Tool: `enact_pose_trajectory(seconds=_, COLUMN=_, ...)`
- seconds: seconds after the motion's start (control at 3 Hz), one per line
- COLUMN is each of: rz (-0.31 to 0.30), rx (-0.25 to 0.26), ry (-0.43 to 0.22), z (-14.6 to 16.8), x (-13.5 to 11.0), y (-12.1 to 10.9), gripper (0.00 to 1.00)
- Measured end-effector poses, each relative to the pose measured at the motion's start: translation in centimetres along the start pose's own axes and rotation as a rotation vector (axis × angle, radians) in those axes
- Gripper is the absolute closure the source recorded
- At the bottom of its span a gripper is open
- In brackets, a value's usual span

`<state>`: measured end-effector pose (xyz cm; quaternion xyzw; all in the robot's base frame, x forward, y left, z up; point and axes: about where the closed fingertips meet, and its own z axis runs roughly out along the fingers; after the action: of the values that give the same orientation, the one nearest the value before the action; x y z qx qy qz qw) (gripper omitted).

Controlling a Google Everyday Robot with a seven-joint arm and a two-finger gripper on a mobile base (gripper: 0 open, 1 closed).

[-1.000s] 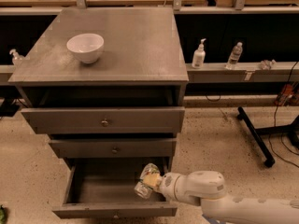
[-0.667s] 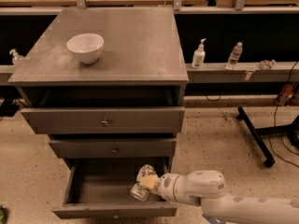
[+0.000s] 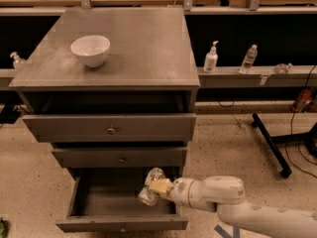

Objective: Pick 7up can from bottom drawer and place on counter

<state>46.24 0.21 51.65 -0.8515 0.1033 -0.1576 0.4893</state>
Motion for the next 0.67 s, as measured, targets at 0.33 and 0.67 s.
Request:
enact_pose_trajectory(seconds=0.33, rz=-0.047, rx=0.118, ry=-0.014, z=-1.7, x=1.9, y=-3.5, gripper=1.0)
enact_pose_trajectory(seconds=0.67, rz=-0.125, rx=0.192, ry=-0.019, z=-4.5, x=3.0, y=-7.9, gripper=1.0)
